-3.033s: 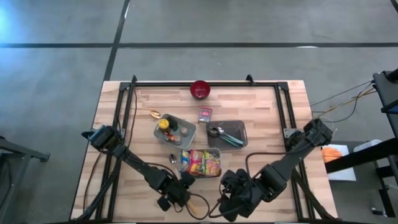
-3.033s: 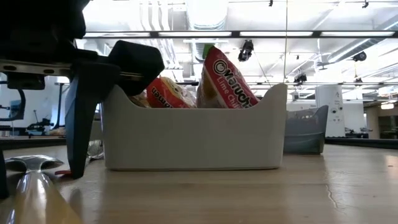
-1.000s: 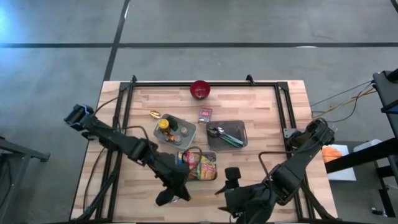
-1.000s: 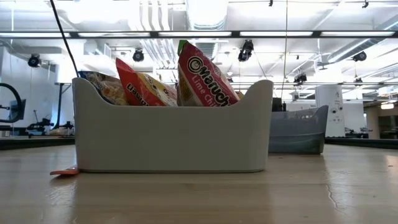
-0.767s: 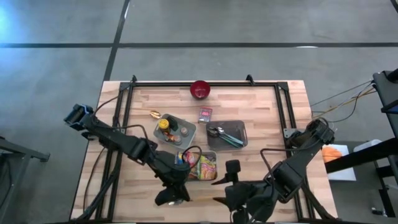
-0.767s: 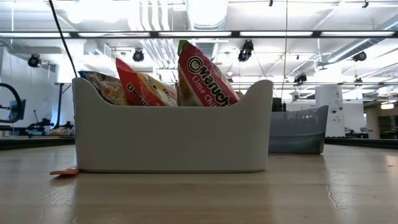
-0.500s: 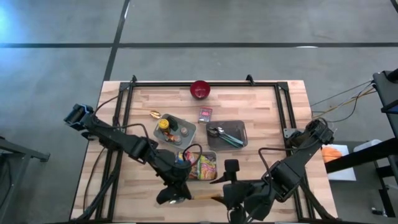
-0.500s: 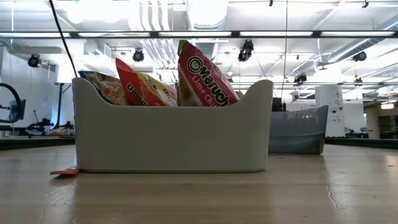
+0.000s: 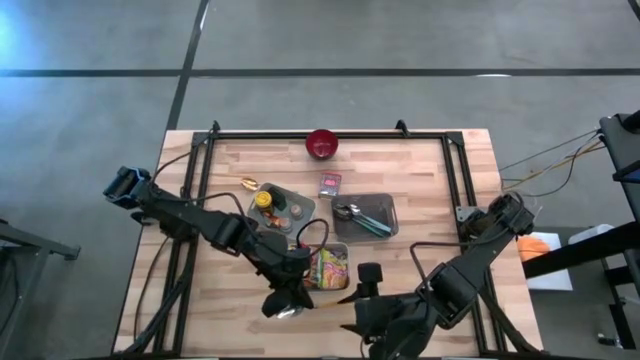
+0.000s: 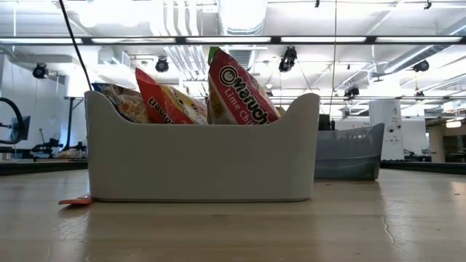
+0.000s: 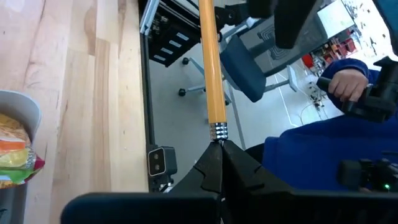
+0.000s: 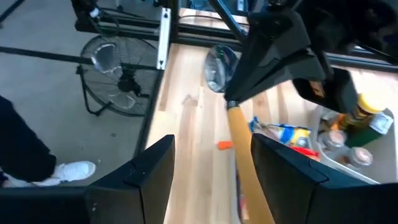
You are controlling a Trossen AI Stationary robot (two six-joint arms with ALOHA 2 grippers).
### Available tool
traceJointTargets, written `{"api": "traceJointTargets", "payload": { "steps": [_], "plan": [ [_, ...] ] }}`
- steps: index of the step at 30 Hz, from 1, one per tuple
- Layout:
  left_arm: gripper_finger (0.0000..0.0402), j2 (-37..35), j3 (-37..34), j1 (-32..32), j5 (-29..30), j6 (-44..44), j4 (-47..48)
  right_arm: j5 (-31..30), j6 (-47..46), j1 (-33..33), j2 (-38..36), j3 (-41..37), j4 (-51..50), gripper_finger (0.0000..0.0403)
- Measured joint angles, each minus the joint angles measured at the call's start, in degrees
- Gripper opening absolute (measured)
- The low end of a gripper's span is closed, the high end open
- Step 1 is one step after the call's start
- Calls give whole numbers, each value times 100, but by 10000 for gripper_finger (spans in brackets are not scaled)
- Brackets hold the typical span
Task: Pick & Place Food Item
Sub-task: Put the yellow spoon into the black bin
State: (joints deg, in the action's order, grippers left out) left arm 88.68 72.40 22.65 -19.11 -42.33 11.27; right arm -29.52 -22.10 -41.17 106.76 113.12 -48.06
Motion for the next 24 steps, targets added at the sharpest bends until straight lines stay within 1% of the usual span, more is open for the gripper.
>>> {"api": "traceJointTargets", "payload": {
  "steps": [5, 9, 17, 24],
  "plan": [
    [0, 0, 0, -47, -66, -111, 43, -282, 121, 86, -2, 2, -369, 208],
    [0, 0, -4, -223, -236, -323, 90, -226, 392, 158, -2, 4, -632, 208],
    [0, 0, -4, -506, -618, -363, 75, -203, 671, 192, -2, 4, -1315, 208],
    [0, 0, -4, -623, -797, -427, -39, -351, 830, 299, -2, 4, -1436, 208]
  ]
}}
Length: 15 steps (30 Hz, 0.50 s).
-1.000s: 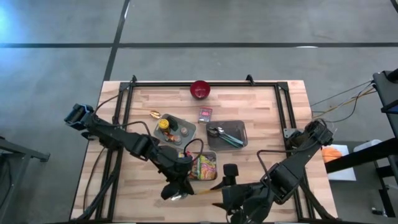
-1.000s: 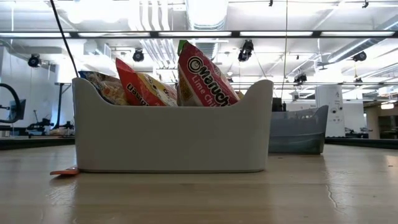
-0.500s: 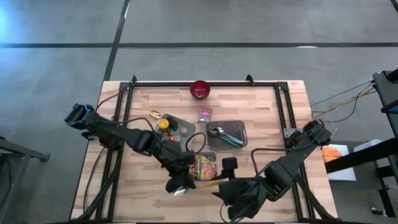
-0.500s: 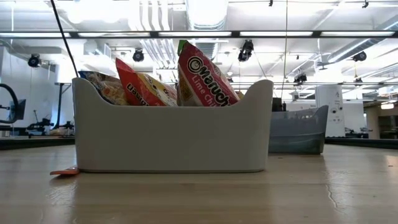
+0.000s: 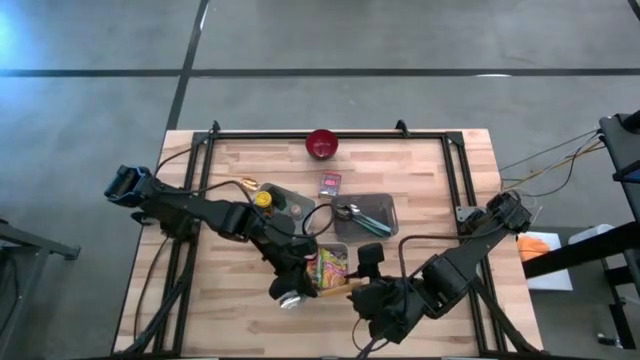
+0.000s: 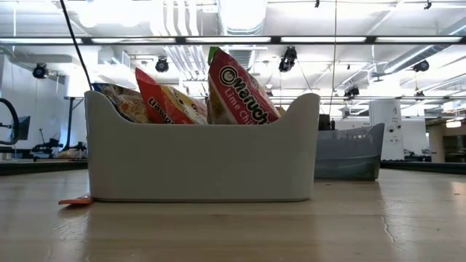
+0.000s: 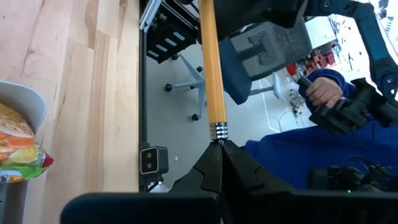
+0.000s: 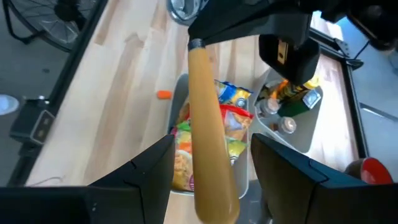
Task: Pick & Place Food Item
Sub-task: Put the yellow spoon into the black bin
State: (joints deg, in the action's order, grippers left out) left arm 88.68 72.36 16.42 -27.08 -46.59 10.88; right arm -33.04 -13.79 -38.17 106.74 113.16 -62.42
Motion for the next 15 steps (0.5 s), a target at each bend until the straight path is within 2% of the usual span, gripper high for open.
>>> {"api": "traceJointTargets", "payload": {
  "steps": [15],
  "plan": [
    [0, 2, -2, -238, -38, -59, -86, 43, 98, 366, 0, -1, 15, 207]
  ]
}}
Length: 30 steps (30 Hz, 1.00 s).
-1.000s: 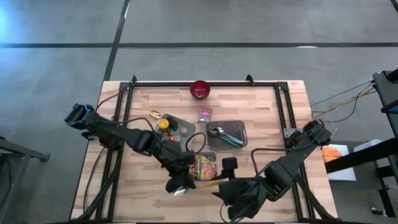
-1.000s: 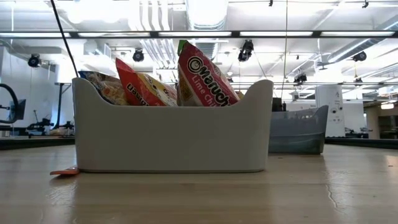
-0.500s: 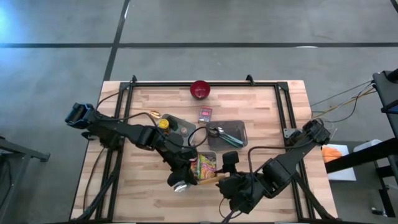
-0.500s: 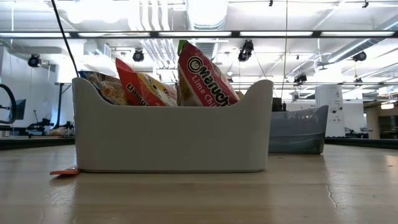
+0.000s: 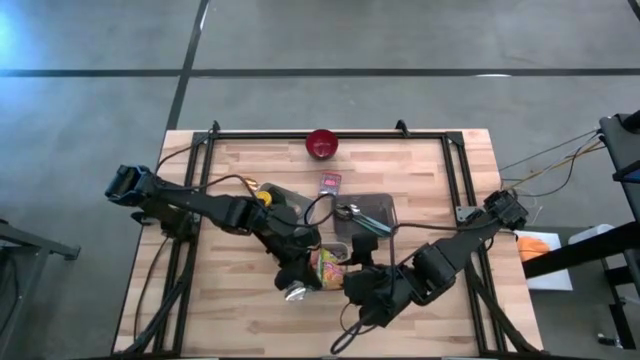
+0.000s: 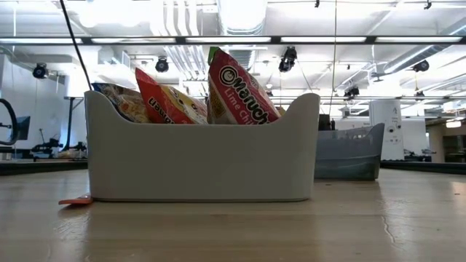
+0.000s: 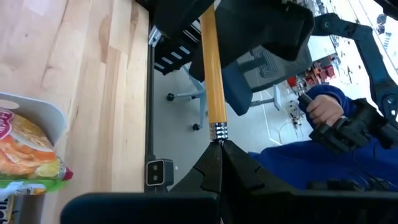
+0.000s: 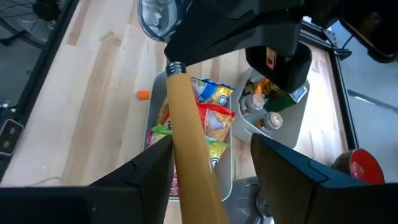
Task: Pick & Place Food Item
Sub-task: Put the yellow spoon into the black bin
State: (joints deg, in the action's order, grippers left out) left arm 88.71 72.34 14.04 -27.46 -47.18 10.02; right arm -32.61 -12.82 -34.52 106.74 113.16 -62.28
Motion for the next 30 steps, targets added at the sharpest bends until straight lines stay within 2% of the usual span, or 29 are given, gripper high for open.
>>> {"api": "traceJointTargets", "payload": {
  "steps": [4, 10, 14, 17, 25, 30],
  "plan": [
    [0, 0, -2, -38, 13, 0, -1, 58, -2, 5, 18, -8, -25, 173],
    [0, -2, -2, -76, 44, -3, -135, 120, 17, -4, 28, -10, 55, 47],
    [0, 4, -2, -121, 68, -68, -133, 346, -53, 7, 28, -10, 121, 46],
    [0, 4, -2, -140, 139, -88, -150, 418, -207, 9, 28, -10, 119, 24],
    [1, -77, 5, -158, 216, -85, -504, 410, -1149, 16, 28, -29, 49, 23],
    [1, -523, 4, -277, 228, 132, -405, 206, -2192, 51, 14, -100, -525, 23]
  ]
}}
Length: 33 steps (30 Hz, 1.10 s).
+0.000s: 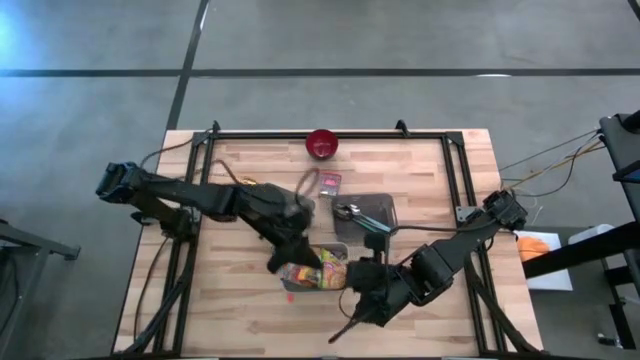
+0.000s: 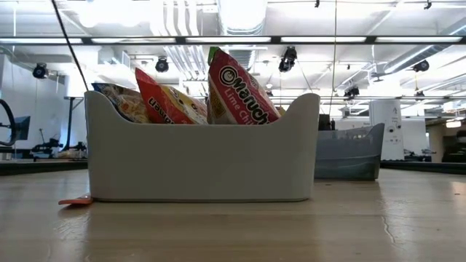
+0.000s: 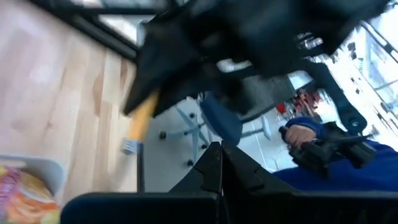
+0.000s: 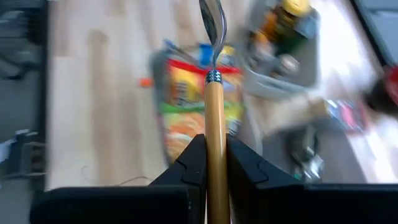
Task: Pick & Place Food Item
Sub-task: Put the yellow spoon into the black bin
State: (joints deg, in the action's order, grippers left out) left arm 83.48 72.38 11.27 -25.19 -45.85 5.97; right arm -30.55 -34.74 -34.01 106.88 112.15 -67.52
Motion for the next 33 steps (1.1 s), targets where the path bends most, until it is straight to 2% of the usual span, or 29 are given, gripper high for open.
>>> {"api": "traceJointTargets", "payload": {
  "steps": [3, 9, 12, 15, 20, 23, 27, 33],
  "plan": [
    [1, -456, -1, -22, 302, 264, 326, -293, -573, 31, -93, -164, -451, 23],
    [1, -1419, -229, 183, 1604, 802, 978, -411, -1448, 376, -710, -1039, -663, 23],
    [1, -1835, -485, 325, 2138, 1032, 997, -418, -1813, 601, -1279, -1784, -447, 23],
    [1, -2213, -822, 430, 2493, 1263, 933, -379, -1962, 819, -2091, -2865, 404, 23],
    [1, -2704, -1650, 494, 2565, 1481, -5, 373, -1974, 1310, -3512, -4772, 2581, 23],
    [1, -2897, -2240, 491, 2565, 1434, -714, 687, -2057, 1606, -4009, -5602, 3491, 23],
    [1, -2997, -2803, 450, 2567, 1250, -1317, 1041, -2186, 1961, -4243, -6178, 3794, 23],
    [1, -2999, -2970, 320, 2566, 1419, -1346, 1783, -2077, 2459, -4031, -6476, 3814, 23]
  ]
}}
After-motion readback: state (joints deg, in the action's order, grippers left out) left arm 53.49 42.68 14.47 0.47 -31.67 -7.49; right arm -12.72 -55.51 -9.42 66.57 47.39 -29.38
